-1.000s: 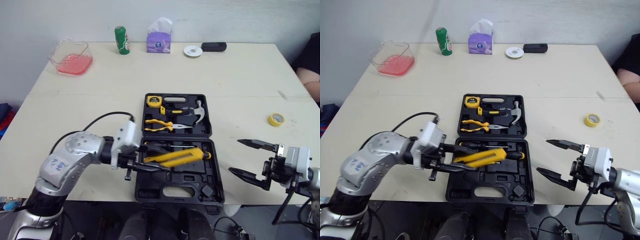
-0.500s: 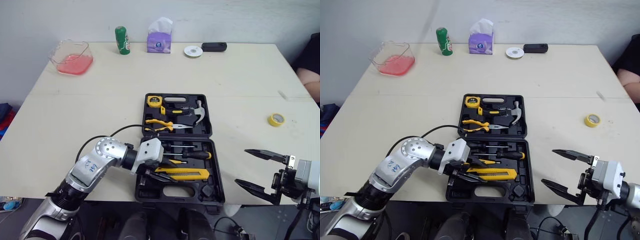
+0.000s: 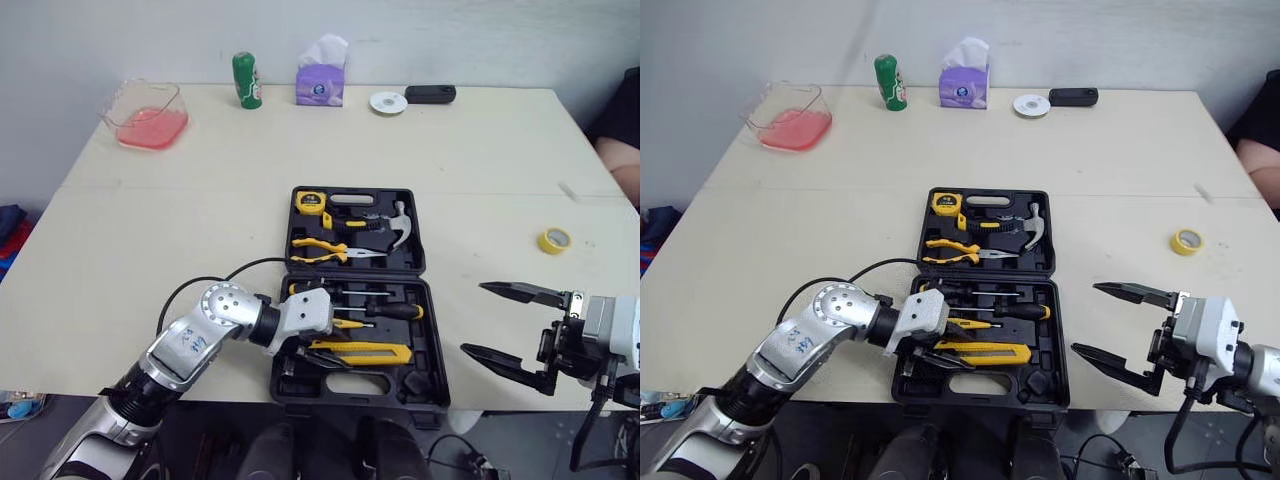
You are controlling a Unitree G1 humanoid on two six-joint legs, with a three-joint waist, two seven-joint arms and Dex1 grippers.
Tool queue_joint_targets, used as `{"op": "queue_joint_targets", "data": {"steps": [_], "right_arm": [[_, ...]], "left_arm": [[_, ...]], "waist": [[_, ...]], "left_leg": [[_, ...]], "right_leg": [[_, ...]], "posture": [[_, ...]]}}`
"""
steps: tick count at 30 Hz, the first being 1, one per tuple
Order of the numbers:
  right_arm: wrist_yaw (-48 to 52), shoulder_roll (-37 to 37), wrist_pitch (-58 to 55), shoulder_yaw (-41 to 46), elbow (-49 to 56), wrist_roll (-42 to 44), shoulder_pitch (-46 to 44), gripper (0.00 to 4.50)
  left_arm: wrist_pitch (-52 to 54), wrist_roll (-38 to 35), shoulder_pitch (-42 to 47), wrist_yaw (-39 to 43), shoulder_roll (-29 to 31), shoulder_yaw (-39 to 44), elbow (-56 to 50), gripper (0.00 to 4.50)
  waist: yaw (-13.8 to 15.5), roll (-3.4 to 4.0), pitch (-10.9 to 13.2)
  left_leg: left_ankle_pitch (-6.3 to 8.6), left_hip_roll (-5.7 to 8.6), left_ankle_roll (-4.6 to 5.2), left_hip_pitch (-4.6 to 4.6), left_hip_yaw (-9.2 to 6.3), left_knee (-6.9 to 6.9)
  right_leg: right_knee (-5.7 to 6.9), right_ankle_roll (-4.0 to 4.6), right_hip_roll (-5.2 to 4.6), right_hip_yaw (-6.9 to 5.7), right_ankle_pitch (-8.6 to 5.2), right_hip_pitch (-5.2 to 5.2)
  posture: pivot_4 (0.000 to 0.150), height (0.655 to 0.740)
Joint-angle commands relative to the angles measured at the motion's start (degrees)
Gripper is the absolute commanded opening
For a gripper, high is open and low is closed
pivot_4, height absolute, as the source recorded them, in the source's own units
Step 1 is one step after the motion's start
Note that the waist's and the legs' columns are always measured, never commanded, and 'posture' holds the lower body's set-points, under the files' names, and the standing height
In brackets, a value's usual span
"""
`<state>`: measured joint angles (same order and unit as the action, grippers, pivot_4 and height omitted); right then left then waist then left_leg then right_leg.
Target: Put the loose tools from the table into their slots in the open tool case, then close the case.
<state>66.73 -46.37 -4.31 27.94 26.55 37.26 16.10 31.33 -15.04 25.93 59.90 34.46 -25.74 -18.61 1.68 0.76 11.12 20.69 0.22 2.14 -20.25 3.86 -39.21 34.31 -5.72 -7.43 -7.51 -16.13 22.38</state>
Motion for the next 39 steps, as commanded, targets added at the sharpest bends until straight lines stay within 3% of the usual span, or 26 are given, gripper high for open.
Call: {"op": "queue_joint_targets", "data": {"steps": [1, 11, 18, 31, 34, 39], "right_arm": [[0.69, -0.55, 0.13, 1.32, 0.26, 0.96, -0.52, 4.50], [4.09, -0.30, 1.65, 2.25, -2.80, 0.06, 1.53, 4.50], [4.27, 0.03, 2.41, 2.83, -3.74, -0.45, 2.41, 4.50], [6.42, 0.08, 4.17, 6.06, -6.35, -0.46, 4.75, 4.50], [8.07, 0.75, 5.43, 6.39, -7.58, -0.38, 5.77, 4.50], [8.48, 2.36, 6.26, 5.89, -9.45, 0.72, 4.72, 4.50]], "left_arm": [[0.15, 3.00, -0.45, -1.63, 0.12, -1.32, 0.05, 1.28], [0.98, 2.47, -0.68, 0.22, 1.62, -1.51, 0.68, 1.28], [-7.74, 3.17, -0.42, 2.06, 0.64, -0.31, 3.76, 4.46], [-17.79, -7.34, -0.46, 11.60, -3.41, 8.20, 7.54, 4.46], [-17.73, -9.52, -0.58, 12.45, -5.59, 8.80, 8.02, 3.58], [-20.88, -8.55, -0.82, 12.15, -8.89, 8.16, 8.98, 1.28]], "waist": [[-0.05, -0.02, -0.01], [-0.13, -0.06, -0.04], [-0.07, -0.06, -0.06], [0.00, -0.07, -0.06], [0.04, -0.07, -0.06], [-0.04, -0.06, -0.07]], "left_leg": [[0.00, 0.00, 0.00, 0.00, 0.00, 0.00], [-0.01, -0.01, 0.01, 0.05, 0.00, -0.01], [-0.01, 0.01, 0.01, 0.05, 0.01, -0.01], [-0.03, 0.03, 0.04, 0.02, 0.00, -0.09], [-0.03, 0.04, 0.04, 0.02, 0.00, -0.09], [-0.04, 0.06, 0.05, 0.03, 0.02, -0.13]], "right_leg": [[0.00, 0.00, 0.00, 0.01, 0.00, 0.00], [0.04, 0.00, -0.01, 0.01, 0.00, -0.03], [0.03, 0.00, -0.01, 0.00, 0.00, -0.04], [0.10, 0.00, -0.05, -0.02, 0.00, -0.03], [0.11, 0.00, -0.04, -0.03, 0.00, -0.04], [0.16, -0.02, -0.03, -0.01, 0.01, -0.04]], "posture": [[0.150, 0.7400], [0.150, 0.7400], [0.150, 0.7400], [0.150, 0.7400], [0.150, 0.7400], [0.150, 0.7400]]}}
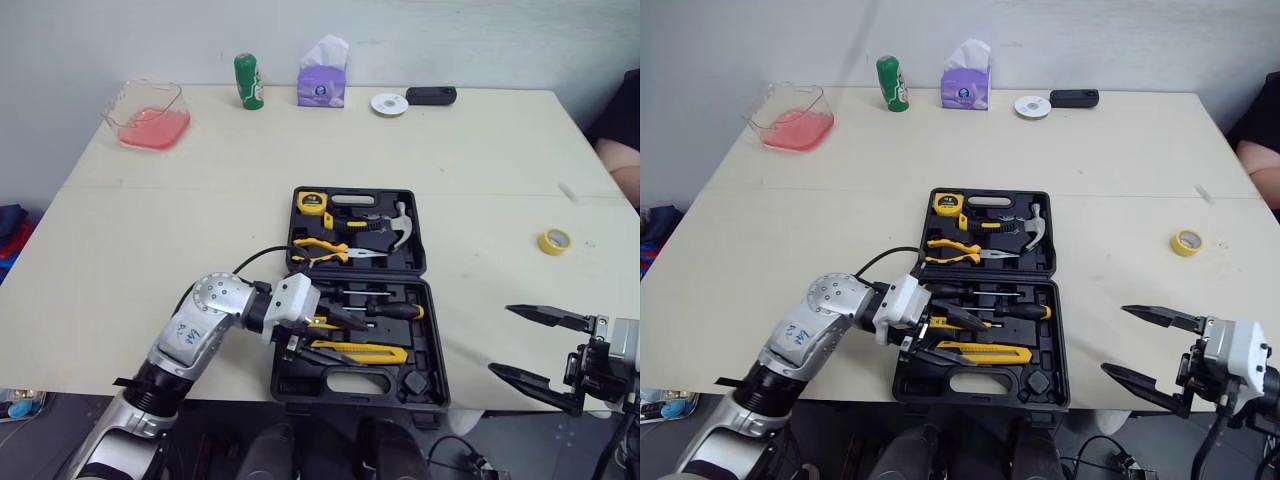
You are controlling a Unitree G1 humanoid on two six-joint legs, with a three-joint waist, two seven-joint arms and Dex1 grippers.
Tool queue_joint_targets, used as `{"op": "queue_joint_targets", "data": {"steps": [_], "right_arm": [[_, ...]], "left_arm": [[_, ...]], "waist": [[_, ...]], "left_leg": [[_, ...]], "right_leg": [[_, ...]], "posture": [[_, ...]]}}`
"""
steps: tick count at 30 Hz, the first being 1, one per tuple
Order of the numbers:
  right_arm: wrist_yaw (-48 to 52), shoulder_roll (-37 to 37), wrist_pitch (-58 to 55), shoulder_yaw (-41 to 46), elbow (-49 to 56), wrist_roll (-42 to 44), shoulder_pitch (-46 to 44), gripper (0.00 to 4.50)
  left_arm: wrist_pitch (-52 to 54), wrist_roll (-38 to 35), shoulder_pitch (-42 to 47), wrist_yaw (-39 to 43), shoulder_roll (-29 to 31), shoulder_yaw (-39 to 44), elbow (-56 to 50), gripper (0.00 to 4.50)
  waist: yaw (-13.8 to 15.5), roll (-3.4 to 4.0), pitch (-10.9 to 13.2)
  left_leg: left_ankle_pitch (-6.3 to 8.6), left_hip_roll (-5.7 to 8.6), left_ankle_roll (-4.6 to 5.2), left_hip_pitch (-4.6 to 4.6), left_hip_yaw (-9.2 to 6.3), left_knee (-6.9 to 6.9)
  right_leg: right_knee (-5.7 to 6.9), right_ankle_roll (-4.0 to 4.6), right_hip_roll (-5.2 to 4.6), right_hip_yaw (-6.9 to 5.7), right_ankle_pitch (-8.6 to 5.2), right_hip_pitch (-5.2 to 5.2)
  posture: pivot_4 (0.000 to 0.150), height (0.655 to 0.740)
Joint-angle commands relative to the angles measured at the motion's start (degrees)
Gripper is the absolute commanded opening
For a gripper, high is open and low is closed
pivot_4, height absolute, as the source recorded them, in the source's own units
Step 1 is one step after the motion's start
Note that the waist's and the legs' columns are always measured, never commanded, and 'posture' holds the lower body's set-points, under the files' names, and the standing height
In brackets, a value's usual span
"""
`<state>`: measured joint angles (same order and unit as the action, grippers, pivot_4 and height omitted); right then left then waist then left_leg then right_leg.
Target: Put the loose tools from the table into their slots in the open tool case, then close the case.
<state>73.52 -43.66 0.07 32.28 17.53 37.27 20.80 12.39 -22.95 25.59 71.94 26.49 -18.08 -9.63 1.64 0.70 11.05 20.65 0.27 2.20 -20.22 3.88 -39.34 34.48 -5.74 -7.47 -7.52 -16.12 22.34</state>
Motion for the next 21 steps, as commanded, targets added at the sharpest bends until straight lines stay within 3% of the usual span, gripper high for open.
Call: {"op": "queue_joint_targets", "data": {"steps": [1, 3, 11, 21], "right_arm": [[2.48, -0.24, 2.63, 1.29, -1.18, 0.20, 0.09, 4.50], [3.77, 0.22, 4.25, 0.88, -2.80, -0.52, 0.34, 4.50], [5.92, 0.73, 7.66, -0.05, -6.47, -1.54, 0.68, 4.50], [4.05, 2.58, 9.10, 0.29, -5.12, -2.33, 3.75, 4.50]], "left_arm": [[-2.77, -0.47, -0.52, 0.32, -1.37, 0.46, 0.33, 0.78], [-4.93, 1.37, -0.32, 0.94, -1.76, -0.78, 1.60, 0.08], [-8.06, 8.06, 0.90, 0.58, -1.42, -4.18, 5.69, 0.08], [-1.69, 14.12, -0.13, -0.66, 1.02, -8.44, 6.64, 0.08]], "waist": [[0.00, 0.00, 0.00], [-0.03, 0.00, 0.00], [-0.03, 0.00, 0.00], [-0.02, 0.04, -0.04]], "left_leg": [[0.00, -0.01, 0.00, 0.01, 0.00, 0.00], [0.00, -0.01, 0.00, 0.01, 0.00, 0.00], [0.00, 0.00, 0.01, 0.01, 0.01, -0.02], [0.00, 0.00, 0.01, 0.05, -0.01, -0.03]], "right_leg": [[0.00, 0.00, 0.01, 0.00, 0.00, 0.00], [0.00, 0.00, 0.02, 0.00, 0.00, 0.00], [0.01, 0.00, 0.01, -0.01, 0.00, 0.00], [0.01, 0.00, -0.01, 0.00, 0.00, -0.05]], "posture": [[0.150, 0.7400], [0.150, 0.7400], [0.150, 0.7400], [0.150, 0.7400]]}}
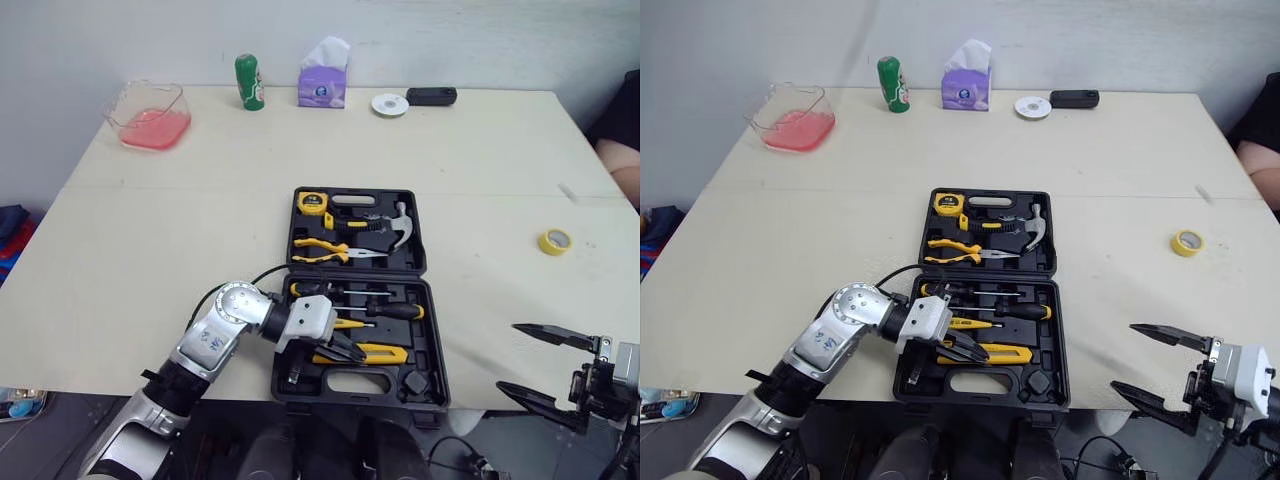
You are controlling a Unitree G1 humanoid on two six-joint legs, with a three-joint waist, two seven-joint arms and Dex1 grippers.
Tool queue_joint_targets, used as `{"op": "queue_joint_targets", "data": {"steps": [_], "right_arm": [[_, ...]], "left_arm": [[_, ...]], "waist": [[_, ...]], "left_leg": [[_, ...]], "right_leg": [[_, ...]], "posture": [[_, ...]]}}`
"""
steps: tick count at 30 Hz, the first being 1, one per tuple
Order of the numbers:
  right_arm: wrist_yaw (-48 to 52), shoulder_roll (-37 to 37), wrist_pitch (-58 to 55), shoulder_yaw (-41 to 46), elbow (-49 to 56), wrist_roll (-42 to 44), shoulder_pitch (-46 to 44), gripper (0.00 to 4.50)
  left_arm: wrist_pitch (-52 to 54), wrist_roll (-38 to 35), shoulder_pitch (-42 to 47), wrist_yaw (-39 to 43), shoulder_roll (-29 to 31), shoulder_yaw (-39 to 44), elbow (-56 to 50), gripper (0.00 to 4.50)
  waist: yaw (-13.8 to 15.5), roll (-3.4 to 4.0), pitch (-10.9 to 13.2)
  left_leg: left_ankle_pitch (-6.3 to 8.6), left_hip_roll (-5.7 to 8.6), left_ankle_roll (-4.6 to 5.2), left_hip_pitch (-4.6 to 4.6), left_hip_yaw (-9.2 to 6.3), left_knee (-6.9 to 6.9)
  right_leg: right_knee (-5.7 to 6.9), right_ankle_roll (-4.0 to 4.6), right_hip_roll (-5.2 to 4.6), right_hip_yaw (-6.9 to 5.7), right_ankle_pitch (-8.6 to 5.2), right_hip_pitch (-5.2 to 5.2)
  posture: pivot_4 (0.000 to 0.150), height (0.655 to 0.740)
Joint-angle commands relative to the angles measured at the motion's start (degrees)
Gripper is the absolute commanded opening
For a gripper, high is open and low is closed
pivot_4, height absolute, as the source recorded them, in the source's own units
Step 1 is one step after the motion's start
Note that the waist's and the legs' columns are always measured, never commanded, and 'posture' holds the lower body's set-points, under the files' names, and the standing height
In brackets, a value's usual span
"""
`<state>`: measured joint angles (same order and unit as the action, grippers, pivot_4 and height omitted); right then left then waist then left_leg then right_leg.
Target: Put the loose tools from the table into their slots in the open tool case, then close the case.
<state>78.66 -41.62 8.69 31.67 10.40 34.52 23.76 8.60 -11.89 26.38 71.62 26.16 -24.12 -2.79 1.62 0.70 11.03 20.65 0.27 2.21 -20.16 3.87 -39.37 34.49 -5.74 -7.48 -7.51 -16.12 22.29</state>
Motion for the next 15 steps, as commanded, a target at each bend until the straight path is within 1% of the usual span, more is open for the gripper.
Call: {"op": "queue_joint_targets", "data": {"steps": [1, 4, 8, 11, 15], "right_arm": [[-1.43, 0.56, 0.39, 0.85, 2.44, 0.41, 1.03, 4.50], [-2.75, 0.64, -0.22, 0.57, 4.08, 0.38, 1.67, 4.50], [-4.22, 0.45, -1.09, 0.04, 5.38, 0.36, 1.83, 4.50], [-5.48, 0.17, -2.21, -0.66, 6.34, 0.19, 1.22, 4.50], [-6.52, -0.25, -3.28, -1.25, 6.90, 0.15, 0.34, 4.50]], "left_arm": [[2.57, 3.65, -1.00, -0.78, 1.52, -2.70, -0.04, 0.08], [5.18, 5.45, -1.05, -2.49, 2.31, -3.51, 1.38, 0.08], [7.79, 7.47, -1.20, -3.79, 3.34, -4.85, 2.28, 0.08], [9.83, 9.18, -1.17, -6.02, 3.63, -5.33, 2.77, 0.08], [9.89, 8.88, -1.51, -6.87, 3.85, -5.51, 2.89, 0.08]], "waist": [[-0.01, 0.07, -0.05], [-0.02, 0.11, -0.09], [-0.04, 0.06, -0.18], [-0.05, 0.18, -0.39], [0.03, 0.29, -0.78]], "left_leg": [[0.00, 0.00, 0.00, 0.03, 0.00, 0.00], [0.01, -0.01, -0.01, 0.15, -0.03, 0.00], [0.14, -0.11, -0.06, 0.90, -0.08, 0.14], [0.19, -0.17, -0.09, 0.96, -0.08, 0.15], [0.19, -0.17, -0.09, 1.02, -0.08, 0.15]], "right_leg": [[0.00, 0.00, -0.01, 0.00, 0.00, -0.03], [-0.02, 0.00, -0.02, 0.00, 0.00, -0.18], [-0.51, 0.01, -0.14, 0.04, -0.01, -0.95], [-0.55, 0.02, -0.20, 0.12, -0.01, -0.98], [-0.55, 0.02, -0.25, 0.14, -0.01, -1.02]], "posture": [[0.150, 0.7400], [0.150, 0.7400], [0.150, 0.7400], [0.150, 0.7400], [0.150, 0.7400]]}}
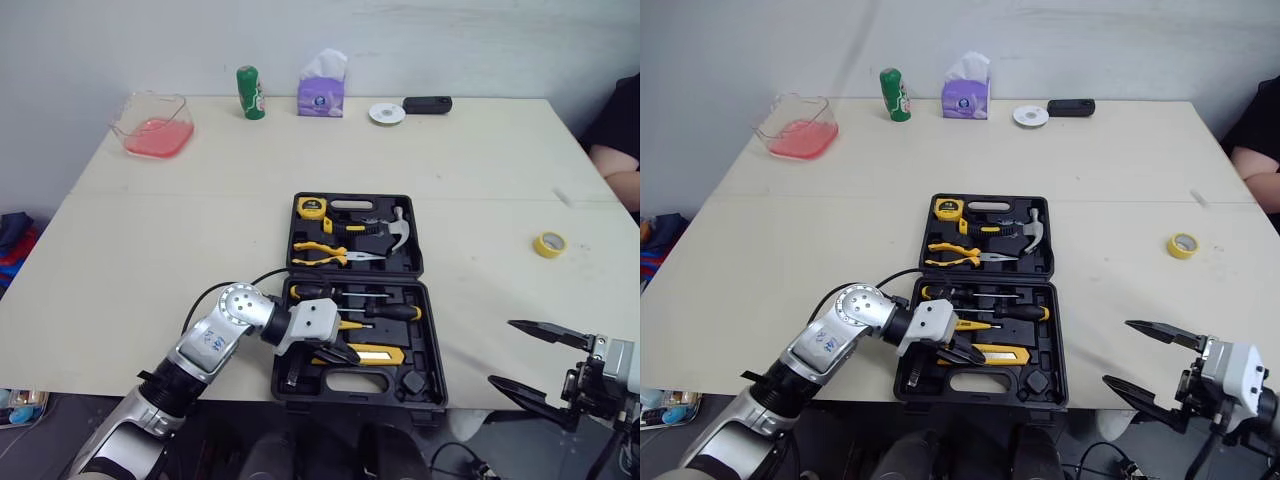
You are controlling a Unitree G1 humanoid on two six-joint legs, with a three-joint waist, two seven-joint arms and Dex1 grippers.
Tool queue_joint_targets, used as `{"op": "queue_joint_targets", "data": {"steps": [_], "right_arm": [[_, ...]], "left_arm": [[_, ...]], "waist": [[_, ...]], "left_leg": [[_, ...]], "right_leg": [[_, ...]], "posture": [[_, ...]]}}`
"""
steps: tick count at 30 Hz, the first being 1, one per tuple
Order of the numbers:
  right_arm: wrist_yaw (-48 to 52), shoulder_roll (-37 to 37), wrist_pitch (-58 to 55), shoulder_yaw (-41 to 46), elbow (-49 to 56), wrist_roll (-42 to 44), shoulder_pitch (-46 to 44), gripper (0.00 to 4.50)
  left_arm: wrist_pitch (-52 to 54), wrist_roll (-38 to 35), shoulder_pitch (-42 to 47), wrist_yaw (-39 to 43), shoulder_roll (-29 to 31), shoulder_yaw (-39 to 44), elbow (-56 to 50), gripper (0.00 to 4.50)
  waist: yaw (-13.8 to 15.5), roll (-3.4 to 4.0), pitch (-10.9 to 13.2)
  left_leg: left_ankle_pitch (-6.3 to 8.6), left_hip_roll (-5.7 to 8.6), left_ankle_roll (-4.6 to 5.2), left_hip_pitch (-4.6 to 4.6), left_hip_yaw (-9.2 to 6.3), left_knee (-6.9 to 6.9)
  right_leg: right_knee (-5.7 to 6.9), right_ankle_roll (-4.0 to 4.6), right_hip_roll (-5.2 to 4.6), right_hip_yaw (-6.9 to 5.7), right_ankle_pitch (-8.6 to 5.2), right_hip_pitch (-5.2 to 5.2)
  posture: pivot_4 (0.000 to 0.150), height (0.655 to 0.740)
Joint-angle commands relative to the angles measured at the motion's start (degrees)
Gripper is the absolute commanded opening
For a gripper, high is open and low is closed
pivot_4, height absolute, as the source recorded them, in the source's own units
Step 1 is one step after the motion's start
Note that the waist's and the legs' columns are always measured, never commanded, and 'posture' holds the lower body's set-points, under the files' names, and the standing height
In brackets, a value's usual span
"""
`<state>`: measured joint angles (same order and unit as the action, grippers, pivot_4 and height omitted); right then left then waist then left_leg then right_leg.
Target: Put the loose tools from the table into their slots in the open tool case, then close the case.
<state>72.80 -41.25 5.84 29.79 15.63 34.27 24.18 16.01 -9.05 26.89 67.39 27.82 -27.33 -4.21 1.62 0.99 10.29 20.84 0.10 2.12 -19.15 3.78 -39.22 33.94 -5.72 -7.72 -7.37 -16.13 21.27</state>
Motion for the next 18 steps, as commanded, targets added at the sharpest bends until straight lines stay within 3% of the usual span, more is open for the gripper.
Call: {"op": "queue_joint_targets", "data": {"steps": [1, 6, 9, 14, 18], "right_arm": [[-0.79, -0.72, -0.59, 0.60, 1.68, 0.38, -0.21, 4.50], [-2.06, -1.19, -1.91, 0.65, 1.94, 0.43, -1.21, 4.50], [-4.85, -1.66, -4.18, 2.53, 1.71, 1.25, -2.30, 4.50], [-8.03, -1.70, -5.38, 7.16, -1.20, 1.42, -3.22, 4.50], [-9.89, -1.78, -6.37, 11.46, -5.68, 1.17, -2.97, 4.50]], "left_arm": [[2.08, 5.88, -2.16, -2.74, 2.28, -2.26, 4.12, 0.08], [-2.09, 2.15, -3.03, -2.14, 1.43, 1.00, 2.44, 0.08], [-2.33, -4.97, -3.16, -2.52, -0.43, 7.54, -2.78, 0.08], [2.97, -14.91, -4.87, 0.98, 3.90, 16.20, -8.33, 0.08], [3.11, -15.44, -6.57, -6.16, 6.00, 26.17, -7.31, 1.41]], "waist": [[0.03, 0.01, -0.07], [-0.03, 0.05, -0.17], [-0.10, 0.00, -0.09], [-0.19, -0.08, 0.15], [-0.06, -0.12, 0.19]], "left_leg": [[0.00, 0.00, 0.00, 0.02, 0.00, 0.00], [0.02, 0.00, 0.01, 0.01, -0.02, 0.01], [0.01, -0.01, 0.01, -0.08, -0.02, 0.01], [0.01, -0.05, -0.03, -0.23, -0.02, 0.01], [0.03, -0.06, -0.03, -0.24, -0.01, 0.04]], "right_leg": [[0.00, 0.00, -0.01, 0.01, 0.00, -0.02], [0.00, 0.01, -0.04, 0.03, 0.00, 0.00], [0.03, 0.02, -0.05, 0.03, 0.00, 0.13], [0.06, 0.07, -0.04, -0.03, -0.03, 0.30], [-0.03, 0.08, -0.03, -0.08, -0.04, 0.27]], "posture": [[0.150, 0.7400], [0.150, 0.7400], [0.150, 0.7400], [0.150, 0.7400], [0.150, 0.7400]]}}
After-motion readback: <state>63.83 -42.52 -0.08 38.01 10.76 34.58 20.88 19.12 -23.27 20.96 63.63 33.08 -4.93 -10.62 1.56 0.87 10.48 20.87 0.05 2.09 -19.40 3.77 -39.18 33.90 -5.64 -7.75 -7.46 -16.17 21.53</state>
